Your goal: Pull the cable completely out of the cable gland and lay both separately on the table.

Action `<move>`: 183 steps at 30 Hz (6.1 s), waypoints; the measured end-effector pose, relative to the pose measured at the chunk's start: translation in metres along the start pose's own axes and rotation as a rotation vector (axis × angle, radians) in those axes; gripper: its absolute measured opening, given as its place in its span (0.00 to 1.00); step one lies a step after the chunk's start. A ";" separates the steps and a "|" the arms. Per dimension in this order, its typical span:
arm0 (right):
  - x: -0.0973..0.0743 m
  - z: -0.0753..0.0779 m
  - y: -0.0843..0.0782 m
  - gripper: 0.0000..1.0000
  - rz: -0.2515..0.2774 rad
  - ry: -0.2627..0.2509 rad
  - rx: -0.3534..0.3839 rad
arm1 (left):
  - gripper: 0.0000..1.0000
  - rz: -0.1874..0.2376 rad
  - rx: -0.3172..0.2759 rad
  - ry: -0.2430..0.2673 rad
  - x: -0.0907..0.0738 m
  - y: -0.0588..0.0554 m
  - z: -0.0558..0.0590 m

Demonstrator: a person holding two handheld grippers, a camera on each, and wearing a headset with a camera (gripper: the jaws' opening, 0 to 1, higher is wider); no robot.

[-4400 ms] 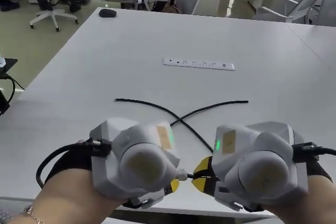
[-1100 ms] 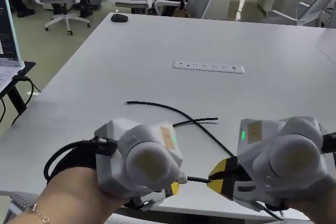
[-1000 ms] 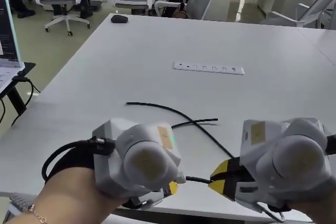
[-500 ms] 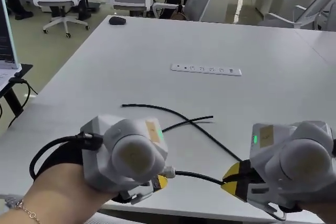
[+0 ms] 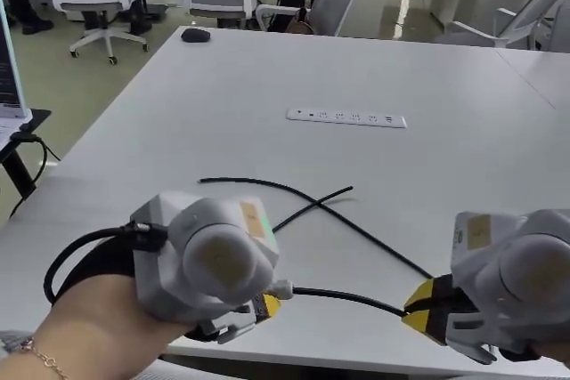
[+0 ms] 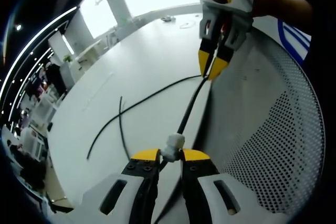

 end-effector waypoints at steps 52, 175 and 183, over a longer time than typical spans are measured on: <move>-0.011 0.021 -0.034 0.13 -0.060 -0.048 0.111 | 0.16 -0.045 -0.050 0.031 -0.003 -0.012 -0.006; -0.005 0.010 -0.033 0.20 -0.013 0.071 0.200 | 0.17 0.139 -0.147 -0.014 -0.016 0.015 -0.015; -0.008 0.000 0.039 0.23 0.192 0.134 0.136 | 0.17 0.138 -0.146 -0.019 -0.013 0.016 -0.013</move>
Point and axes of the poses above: the centre of the closed fingertips' face, and the gripper's own axes: x roughly forward along the fingers, z roughly to its right, y roughly out of its top, the point moved 2 cm from there along -x, roughly backward along the fingers, and after that the axes turned 5 degrees about z, right-handed, at the moved point
